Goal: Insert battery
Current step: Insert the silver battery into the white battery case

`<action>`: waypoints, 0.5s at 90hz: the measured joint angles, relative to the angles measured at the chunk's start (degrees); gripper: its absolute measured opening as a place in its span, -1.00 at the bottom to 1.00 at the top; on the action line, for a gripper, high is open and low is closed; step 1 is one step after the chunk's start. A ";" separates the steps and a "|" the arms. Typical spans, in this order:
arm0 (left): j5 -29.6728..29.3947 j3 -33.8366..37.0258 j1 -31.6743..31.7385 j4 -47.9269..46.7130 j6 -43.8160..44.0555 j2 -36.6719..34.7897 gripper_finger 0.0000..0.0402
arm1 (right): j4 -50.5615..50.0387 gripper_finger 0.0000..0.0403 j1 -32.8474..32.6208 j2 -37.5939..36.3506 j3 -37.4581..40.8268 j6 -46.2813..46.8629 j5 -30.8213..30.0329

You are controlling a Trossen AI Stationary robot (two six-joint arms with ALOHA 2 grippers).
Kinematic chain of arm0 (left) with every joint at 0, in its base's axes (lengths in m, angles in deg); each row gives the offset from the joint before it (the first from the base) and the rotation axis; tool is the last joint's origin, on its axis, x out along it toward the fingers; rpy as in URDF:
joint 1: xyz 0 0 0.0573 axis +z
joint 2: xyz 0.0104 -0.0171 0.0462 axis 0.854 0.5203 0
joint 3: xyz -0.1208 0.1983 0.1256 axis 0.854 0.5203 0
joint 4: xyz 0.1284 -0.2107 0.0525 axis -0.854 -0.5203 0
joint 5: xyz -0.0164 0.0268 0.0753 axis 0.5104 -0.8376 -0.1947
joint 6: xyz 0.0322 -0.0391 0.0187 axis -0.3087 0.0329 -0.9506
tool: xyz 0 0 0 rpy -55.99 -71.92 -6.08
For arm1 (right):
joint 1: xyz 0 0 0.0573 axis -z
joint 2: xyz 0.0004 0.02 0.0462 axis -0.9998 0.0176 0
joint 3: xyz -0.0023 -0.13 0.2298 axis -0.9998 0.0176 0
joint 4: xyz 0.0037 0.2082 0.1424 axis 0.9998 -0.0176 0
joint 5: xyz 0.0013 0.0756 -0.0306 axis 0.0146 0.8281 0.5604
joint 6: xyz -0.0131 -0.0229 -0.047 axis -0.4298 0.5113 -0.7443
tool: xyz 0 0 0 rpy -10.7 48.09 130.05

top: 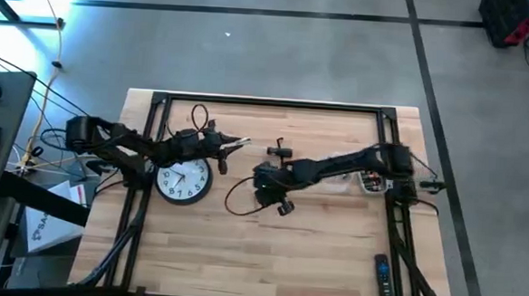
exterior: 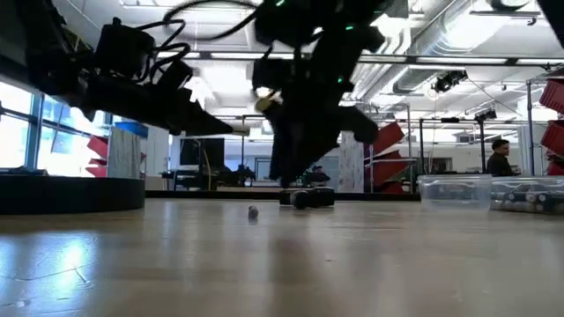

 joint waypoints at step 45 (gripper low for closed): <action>-0.23 1.27 -0.29 -1.59 2.95 -0.63 -0.69 | -12.12 -0.23 2.62 13.34 -18.30 -23.47 3.63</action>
